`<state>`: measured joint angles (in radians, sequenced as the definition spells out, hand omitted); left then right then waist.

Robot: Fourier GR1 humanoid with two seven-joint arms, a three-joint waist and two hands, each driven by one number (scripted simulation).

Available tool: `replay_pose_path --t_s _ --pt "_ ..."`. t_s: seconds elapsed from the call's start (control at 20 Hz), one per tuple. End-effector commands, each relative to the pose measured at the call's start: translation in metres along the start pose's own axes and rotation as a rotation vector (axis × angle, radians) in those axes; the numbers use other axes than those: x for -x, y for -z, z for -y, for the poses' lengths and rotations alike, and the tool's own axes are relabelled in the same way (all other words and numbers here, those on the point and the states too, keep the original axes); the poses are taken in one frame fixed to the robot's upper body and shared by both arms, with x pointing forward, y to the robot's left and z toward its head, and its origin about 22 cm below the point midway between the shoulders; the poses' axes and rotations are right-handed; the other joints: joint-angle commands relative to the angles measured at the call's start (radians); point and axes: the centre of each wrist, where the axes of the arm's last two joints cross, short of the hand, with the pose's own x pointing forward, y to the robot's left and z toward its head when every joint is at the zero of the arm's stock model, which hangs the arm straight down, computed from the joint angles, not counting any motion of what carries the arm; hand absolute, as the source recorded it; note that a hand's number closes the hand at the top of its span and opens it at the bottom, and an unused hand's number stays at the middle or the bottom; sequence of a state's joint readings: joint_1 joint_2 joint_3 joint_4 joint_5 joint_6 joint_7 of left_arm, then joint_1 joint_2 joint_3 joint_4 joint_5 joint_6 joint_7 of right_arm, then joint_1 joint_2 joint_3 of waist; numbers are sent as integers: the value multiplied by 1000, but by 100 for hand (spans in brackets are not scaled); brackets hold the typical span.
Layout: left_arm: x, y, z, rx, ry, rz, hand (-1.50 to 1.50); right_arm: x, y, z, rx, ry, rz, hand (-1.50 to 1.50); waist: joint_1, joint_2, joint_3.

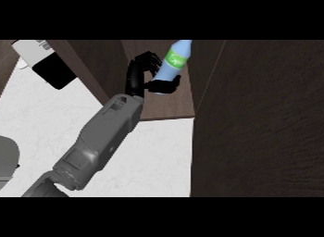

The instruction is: Pick up the bottled water, place it into the cabinet and close the cabinet

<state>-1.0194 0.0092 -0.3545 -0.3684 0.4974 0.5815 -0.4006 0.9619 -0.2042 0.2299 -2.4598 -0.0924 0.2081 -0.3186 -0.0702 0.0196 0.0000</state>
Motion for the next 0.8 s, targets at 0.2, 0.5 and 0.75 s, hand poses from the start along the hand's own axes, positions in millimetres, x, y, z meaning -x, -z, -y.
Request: replay_pose_path --t_s 0.2,0.5,0.75 --pt "1 16 -16 -149 -1 -40 150 -12 4 -5 3 64 36 -150 -9 10 -2" --pt "8 17 -24 -166 142 25 -150 -9 1 3 -30 59 30 -150 -36 16 -1" --pt "-1 30 -39 -189 208 71 -150 -9 -1 4 -37 47 39 -150 -43 17 -1"
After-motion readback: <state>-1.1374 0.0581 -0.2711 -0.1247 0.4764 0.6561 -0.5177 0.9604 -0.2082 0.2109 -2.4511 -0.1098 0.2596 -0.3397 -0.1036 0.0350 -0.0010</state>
